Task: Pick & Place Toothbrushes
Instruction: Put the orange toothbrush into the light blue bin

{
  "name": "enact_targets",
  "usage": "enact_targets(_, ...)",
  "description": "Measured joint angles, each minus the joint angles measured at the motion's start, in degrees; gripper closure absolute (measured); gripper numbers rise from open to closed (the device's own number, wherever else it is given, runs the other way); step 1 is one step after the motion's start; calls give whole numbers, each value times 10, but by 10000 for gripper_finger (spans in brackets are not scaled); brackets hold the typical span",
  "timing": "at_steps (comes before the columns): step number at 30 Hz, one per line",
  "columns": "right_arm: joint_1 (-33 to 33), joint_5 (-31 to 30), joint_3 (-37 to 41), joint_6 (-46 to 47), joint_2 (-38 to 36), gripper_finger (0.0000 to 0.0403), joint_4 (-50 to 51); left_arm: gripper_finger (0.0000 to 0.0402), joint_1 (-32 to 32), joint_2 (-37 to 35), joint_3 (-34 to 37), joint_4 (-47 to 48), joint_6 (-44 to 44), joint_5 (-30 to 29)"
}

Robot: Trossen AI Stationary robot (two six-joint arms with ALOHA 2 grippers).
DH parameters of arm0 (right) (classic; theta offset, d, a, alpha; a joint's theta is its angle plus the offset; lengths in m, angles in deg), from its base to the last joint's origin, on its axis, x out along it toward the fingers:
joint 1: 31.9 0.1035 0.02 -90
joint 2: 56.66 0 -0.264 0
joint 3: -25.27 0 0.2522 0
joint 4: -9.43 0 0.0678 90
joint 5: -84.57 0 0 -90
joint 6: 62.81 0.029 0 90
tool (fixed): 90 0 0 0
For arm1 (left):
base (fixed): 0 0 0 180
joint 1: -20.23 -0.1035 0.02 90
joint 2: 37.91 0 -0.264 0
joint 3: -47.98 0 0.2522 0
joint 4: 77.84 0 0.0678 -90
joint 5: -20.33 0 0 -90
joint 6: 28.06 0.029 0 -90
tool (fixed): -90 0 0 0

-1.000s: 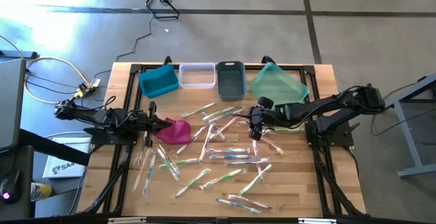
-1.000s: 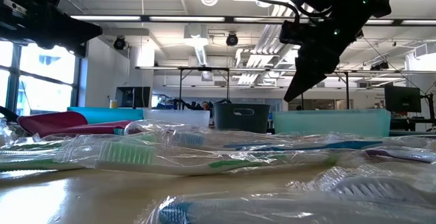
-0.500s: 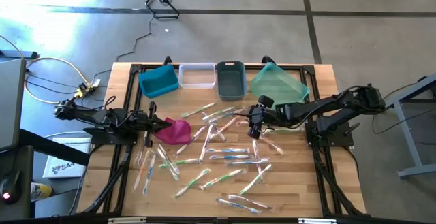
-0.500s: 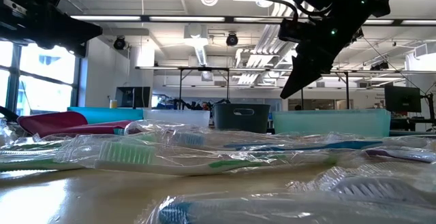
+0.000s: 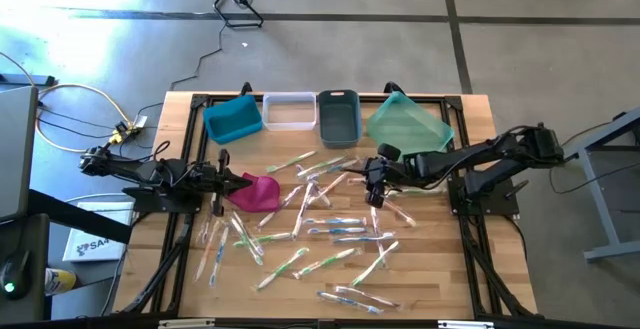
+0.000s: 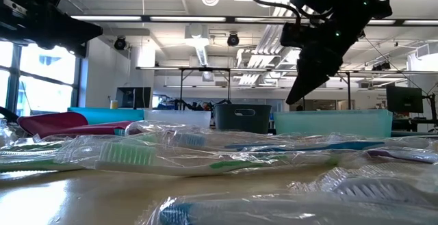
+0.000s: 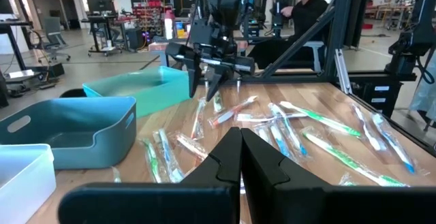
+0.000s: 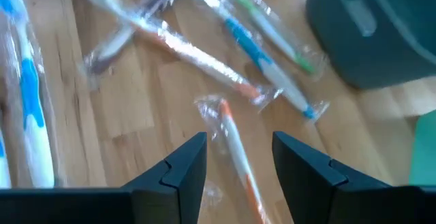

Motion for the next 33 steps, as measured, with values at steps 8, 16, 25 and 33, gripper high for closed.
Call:
enact_targets(8, -2, -1, 0, 0, 53, 243, 15, 402, 0, 0, 0, 1, 0, 0)
enact_targets(16, -27, 2, 0, 1, 117, 243, -2, 402, 0, 0, 0, 1, 0, 0)
enact_targets(25, -52, 34, -1, 0, 133, 243, -7, 402, 0, 0, 0, 1, 0, 0)
enact_targets(33, -52, 44, -1, -3, 134, 268, -9, 402, 0, 0, 0, 1, 0, 0)
